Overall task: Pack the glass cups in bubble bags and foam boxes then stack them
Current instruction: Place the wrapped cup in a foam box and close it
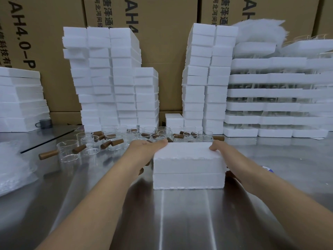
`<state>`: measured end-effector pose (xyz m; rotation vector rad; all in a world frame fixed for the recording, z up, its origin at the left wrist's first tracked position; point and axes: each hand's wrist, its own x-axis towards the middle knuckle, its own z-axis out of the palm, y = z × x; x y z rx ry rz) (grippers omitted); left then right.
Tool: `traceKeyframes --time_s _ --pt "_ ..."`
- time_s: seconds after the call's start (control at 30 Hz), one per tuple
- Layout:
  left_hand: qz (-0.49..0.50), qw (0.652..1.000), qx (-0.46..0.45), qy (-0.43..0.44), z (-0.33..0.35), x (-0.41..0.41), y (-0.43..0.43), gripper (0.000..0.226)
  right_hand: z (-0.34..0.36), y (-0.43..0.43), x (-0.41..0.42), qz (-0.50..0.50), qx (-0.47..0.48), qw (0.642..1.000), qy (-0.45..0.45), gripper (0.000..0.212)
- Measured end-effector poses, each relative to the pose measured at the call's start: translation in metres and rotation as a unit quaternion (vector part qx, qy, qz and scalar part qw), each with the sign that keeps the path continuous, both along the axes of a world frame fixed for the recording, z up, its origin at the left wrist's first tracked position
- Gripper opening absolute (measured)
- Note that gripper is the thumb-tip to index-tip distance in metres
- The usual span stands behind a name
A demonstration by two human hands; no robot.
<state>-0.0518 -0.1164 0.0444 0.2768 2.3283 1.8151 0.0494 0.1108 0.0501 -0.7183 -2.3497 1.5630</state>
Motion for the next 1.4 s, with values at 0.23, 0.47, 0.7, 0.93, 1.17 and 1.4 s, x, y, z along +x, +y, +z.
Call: traceKeyframes --time_s 0.23,0.47,0.7,0.93,1.17,1.4 --pt "-0.023 0.995 -0.065 -0.069 0.006 0.002 -0.008 0.063 -0.005 -0.003 0.017 0.009 -0.018 0.999 0.028 0.026" --pt "-0.105 0.982 -0.092 -0.129 0.01 0.005 -0.018 0.085 -0.007 -0.001 0.011 0.008 -0.022 0.999 0.032 0.023" --pt "-0.093 0.985 -0.097 -0.109 0.012 0.011 -0.013 0.083 -0.005 0.007 -0.003 0.007 -0.035 0.999 0.038 0.012" --pt "-0.108 0.985 -0.024 -0.131 0.018 0.017 -0.015 0.084 -0.004 0.002 0.014 0.003 -0.035 0.998 0.046 0.024" --pt "-0.067 0.97 0.141 -0.187 0.024 0.009 -0.025 0.057 0.012 -0.002 0.016 0.096 0.072 0.97 0.213 0.034" --pt "-0.043 0.939 0.276 -0.201 0.033 0.01 -0.029 0.069 0.008 -0.003 0.036 0.145 0.329 0.884 0.299 0.088"
